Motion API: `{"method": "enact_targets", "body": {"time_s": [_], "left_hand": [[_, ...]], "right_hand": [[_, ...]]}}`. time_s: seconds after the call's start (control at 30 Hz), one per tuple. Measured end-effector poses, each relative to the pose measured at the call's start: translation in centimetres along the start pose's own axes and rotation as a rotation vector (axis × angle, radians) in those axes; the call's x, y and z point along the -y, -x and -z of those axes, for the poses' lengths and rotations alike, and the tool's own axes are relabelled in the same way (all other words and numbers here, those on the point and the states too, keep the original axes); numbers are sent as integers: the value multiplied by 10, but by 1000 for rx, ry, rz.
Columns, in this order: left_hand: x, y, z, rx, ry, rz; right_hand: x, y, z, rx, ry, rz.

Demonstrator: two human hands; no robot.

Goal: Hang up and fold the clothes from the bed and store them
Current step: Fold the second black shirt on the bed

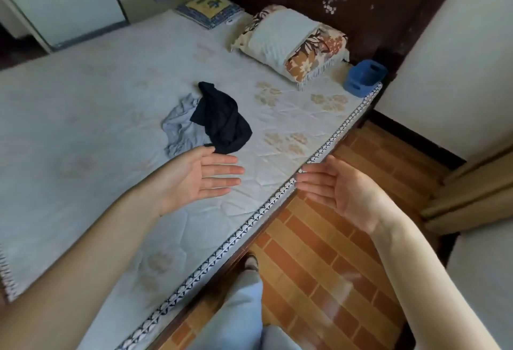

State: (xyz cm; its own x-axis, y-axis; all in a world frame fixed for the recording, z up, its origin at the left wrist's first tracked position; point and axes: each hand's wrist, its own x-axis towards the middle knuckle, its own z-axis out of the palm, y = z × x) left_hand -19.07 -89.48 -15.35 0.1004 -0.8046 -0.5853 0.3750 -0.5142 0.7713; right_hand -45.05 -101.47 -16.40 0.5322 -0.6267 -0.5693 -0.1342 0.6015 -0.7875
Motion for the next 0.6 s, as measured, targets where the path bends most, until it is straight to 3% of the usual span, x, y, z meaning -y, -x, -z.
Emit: {"method": "enact_targets", "body": {"time_s": [0.6], "left_hand": [[-108,-174,112,-187,121,-53]], "right_hand": [[149,-258,-49,117,229,-100]]}}
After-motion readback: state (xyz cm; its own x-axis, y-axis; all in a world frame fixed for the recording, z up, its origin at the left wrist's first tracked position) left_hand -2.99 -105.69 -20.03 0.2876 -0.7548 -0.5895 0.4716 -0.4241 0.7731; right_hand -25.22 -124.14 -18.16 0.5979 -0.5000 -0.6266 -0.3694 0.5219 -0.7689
